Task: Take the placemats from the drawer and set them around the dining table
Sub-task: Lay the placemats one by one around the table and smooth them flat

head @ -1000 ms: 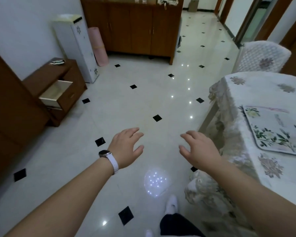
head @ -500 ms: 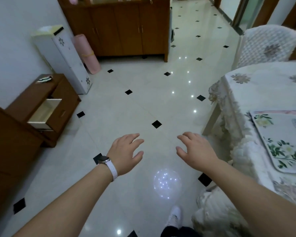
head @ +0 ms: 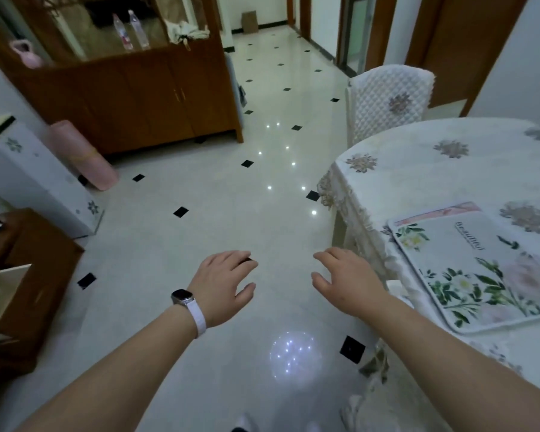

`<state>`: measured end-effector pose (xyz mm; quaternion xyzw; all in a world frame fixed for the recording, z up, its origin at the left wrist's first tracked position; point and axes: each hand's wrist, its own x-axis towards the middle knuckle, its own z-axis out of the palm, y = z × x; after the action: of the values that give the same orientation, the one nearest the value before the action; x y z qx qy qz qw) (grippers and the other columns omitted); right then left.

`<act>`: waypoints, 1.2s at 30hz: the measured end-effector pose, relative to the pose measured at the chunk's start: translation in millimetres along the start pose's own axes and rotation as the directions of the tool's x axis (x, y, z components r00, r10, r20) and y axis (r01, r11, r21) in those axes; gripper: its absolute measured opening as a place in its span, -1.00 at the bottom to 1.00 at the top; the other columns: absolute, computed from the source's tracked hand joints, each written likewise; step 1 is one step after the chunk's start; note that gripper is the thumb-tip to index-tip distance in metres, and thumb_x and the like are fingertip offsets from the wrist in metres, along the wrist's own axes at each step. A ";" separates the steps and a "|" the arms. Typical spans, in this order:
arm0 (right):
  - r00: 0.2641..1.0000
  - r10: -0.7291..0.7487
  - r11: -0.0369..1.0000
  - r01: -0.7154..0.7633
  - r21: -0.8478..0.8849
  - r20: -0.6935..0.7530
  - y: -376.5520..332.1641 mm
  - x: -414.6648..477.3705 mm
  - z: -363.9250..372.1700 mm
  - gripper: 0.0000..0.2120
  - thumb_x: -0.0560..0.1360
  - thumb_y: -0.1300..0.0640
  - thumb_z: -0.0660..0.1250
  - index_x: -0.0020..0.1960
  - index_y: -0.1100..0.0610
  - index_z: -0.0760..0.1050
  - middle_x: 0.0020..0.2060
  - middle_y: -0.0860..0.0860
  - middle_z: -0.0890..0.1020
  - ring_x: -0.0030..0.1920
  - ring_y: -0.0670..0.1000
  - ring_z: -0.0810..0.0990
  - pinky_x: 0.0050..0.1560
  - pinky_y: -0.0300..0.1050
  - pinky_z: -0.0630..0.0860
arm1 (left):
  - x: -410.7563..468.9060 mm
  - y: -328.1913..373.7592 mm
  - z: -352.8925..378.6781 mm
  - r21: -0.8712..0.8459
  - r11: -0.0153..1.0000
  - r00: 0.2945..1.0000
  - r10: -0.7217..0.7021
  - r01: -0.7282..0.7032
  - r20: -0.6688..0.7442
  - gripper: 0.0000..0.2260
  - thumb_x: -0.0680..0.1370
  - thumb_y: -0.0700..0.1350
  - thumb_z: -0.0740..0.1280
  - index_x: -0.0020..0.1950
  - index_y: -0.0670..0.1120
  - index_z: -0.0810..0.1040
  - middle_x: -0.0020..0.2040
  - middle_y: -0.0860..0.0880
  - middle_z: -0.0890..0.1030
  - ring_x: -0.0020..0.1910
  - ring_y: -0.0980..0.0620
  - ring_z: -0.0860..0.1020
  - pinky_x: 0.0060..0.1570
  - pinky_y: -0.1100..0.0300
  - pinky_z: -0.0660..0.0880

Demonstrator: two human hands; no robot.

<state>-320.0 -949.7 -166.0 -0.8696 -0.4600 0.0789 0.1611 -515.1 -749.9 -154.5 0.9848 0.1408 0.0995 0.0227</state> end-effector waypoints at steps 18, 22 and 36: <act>0.866 0.477 0.860 -0.495 -0.125 -0.148 71.7 81.6 -44.9 -0.58 0.57 -0.12 0.21 0.37 0.01 0.47 0.25 -0.01 0.57 0.22 0.07 0.52 0.19 -0.06 0.43 | 249.3 -31.2 60.9 -0.149 0.879 0.889 0.458 -0.452 0.007 -0.62 0.48 0.12 0.20 0.20 0.01 0.58 0.22 -0.03 0.59 0.17 -0.06 0.56 0.14 -0.01 0.47; 0.792 0.580 0.783 -0.606 -0.141 -0.191 74.5 102.0 -50.1 -0.56 0.58 -0.13 0.18 0.40 0.00 0.43 0.30 -0.02 0.54 0.26 0.05 0.49 0.20 -0.06 0.41 | 298.7 -40.8 70.8 -0.193 0.820 0.835 0.550 -0.539 0.005 -0.61 0.47 0.14 0.18 0.20 0.02 0.58 0.23 -0.03 0.59 0.17 -0.07 0.56 0.15 -0.04 0.47; 0.496 0.838 0.492 -0.867 -0.077 -0.229 88.2 61.5 -53.2 -0.51 0.59 -0.16 0.14 0.45 0.01 0.37 0.34 -0.03 0.49 0.30 0.05 0.45 0.26 -0.01 0.43 | 392.3 33.2 104.8 -0.368 0.557 0.597 0.802 -0.745 0.005 -0.55 0.47 0.16 0.14 0.24 0.01 0.57 0.28 -0.05 0.56 0.24 -0.09 0.52 0.22 -0.08 0.44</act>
<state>-201.8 -956.3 -146.6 -0.9969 0.0414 0.0357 0.0571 -115.8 -672.9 -180.4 0.9315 -0.3284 0.0360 0.1520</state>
